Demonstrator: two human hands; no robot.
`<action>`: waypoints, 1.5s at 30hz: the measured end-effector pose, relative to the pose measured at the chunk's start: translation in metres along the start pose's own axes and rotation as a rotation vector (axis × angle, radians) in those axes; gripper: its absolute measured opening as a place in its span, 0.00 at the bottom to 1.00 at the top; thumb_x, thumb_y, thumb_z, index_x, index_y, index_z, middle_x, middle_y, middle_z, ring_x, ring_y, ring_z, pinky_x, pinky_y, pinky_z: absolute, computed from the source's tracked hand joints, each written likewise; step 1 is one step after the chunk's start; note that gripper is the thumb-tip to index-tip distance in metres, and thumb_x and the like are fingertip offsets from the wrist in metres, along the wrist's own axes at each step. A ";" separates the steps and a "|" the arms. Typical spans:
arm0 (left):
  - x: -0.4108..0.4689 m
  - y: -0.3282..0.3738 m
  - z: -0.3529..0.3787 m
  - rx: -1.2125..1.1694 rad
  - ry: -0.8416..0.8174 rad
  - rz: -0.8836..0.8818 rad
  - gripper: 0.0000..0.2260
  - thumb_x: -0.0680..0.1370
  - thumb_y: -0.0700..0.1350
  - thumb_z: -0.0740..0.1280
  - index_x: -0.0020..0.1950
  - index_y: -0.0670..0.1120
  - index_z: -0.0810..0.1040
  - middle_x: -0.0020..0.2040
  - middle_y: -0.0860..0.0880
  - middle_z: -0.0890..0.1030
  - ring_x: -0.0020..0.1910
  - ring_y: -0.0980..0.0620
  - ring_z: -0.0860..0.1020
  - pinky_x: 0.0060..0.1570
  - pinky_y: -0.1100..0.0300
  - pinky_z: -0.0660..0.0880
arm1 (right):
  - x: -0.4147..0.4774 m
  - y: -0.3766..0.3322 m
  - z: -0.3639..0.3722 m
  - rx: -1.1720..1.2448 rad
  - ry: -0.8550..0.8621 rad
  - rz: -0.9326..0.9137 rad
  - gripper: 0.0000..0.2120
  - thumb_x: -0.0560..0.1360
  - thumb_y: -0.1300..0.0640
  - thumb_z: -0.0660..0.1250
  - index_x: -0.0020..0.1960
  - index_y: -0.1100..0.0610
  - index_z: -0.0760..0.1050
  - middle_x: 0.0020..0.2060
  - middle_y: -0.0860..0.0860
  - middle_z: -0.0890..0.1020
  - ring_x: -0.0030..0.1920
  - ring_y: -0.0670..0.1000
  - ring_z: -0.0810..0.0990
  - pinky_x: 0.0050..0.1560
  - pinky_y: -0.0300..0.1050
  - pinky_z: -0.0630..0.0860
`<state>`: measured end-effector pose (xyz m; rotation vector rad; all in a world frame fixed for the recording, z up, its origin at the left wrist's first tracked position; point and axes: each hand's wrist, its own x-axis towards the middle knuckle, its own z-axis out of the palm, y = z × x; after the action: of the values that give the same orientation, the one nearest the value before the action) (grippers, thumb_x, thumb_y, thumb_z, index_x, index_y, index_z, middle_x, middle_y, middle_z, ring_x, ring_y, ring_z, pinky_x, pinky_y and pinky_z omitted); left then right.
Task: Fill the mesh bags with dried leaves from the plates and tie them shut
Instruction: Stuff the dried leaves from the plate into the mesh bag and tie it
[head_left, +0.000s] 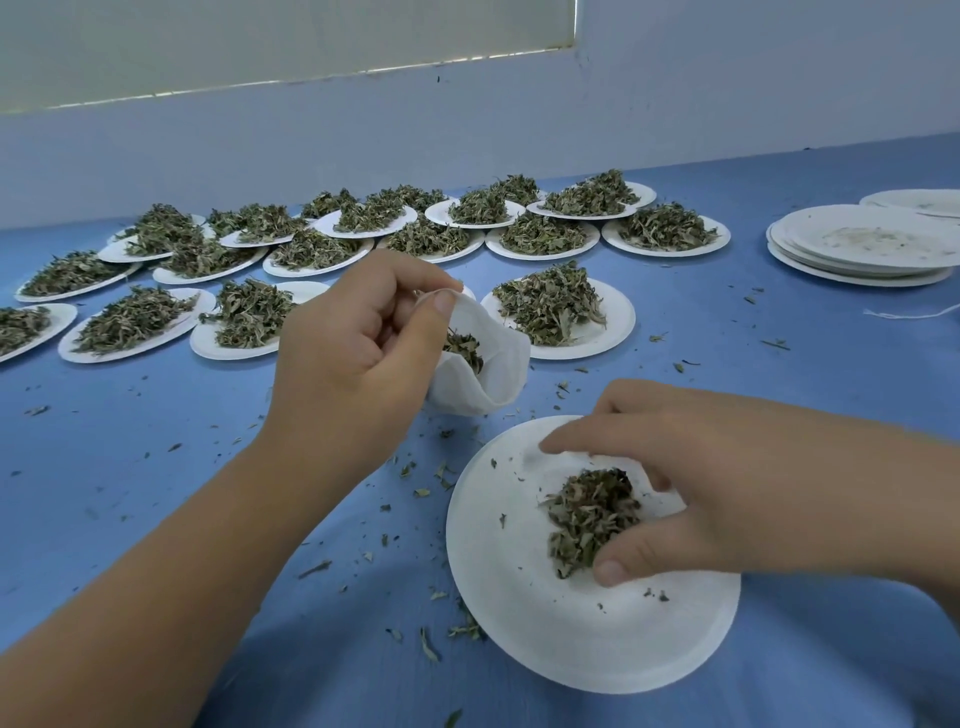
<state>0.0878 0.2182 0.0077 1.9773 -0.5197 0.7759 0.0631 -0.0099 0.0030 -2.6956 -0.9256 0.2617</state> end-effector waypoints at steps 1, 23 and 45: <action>0.000 0.000 0.000 0.005 -0.002 0.004 0.05 0.78 0.42 0.64 0.47 0.51 0.78 0.30 0.51 0.69 0.25 0.59 0.66 0.28 0.74 0.61 | -0.001 -0.003 0.001 0.002 -0.003 0.021 0.38 0.53 0.18 0.55 0.62 0.23 0.53 0.52 0.30 0.63 0.46 0.32 0.70 0.43 0.42 0.73; 0.002 0.000 -0.003 0.213 0.059 0.137 0.05 0.79 0.41 0.64 0.50 0.50 0.77 0.29 0.44 0.72 0.28 0.47 0.69 0.28 0.58 0.66 | 0.006 -0.035 0.008 -0.166 0.027 0.081 0.10 0.78 0.48 0.60 0.54 0.49 0.78 0.47 0.45 0.71 0.44 0.45 0.73 0.35 0.35 0.65; -0.009 0.018 0.015 0.312 -0.153 0.160 0.06 0.76 0.41 0.66 0.45 0.44 0.83 0.24 0.49 0.71 0.28 0.51 0.69 0.28 0.70 0.61 | 0.006 -0.030 -0.003 0.451 0.556 -0.065 0.09 0.68 0.49 0.70 0.46 0.39 0.82 0.38 0.44 0.81 0.38 0.44 0.80 0.38 0.33 0.72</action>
<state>0.0743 0.1966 0.0067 2.3174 -0.6882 0.8493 0.0510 0.0158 0.0153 -2.1410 -0.6786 -0.2570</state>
